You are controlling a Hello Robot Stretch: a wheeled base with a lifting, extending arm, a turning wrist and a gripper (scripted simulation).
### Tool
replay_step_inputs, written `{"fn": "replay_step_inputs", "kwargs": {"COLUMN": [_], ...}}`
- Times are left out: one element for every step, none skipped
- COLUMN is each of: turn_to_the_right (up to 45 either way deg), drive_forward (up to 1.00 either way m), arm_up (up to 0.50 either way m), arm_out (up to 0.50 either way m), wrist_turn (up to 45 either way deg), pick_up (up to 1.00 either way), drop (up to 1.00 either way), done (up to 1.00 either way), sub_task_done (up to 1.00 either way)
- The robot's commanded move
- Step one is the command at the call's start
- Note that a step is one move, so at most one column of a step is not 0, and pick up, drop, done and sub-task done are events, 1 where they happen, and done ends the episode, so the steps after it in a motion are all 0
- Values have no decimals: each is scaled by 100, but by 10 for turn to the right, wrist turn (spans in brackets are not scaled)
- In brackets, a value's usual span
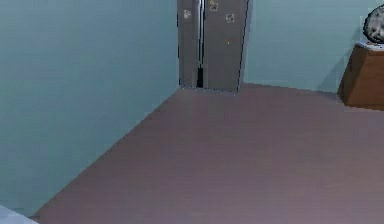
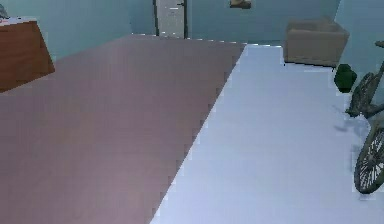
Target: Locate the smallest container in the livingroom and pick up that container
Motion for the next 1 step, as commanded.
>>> {"fn": "replay_step_inputs", "kwargs": {"turn_to_the_right": [-450], "drive_forward": [0], "arm_up": [0], "arm_out": [0], "wrist_turn": [0], "pick_up": [0], "drop": [0], "done": [0], "sub_task_done": [0]}}
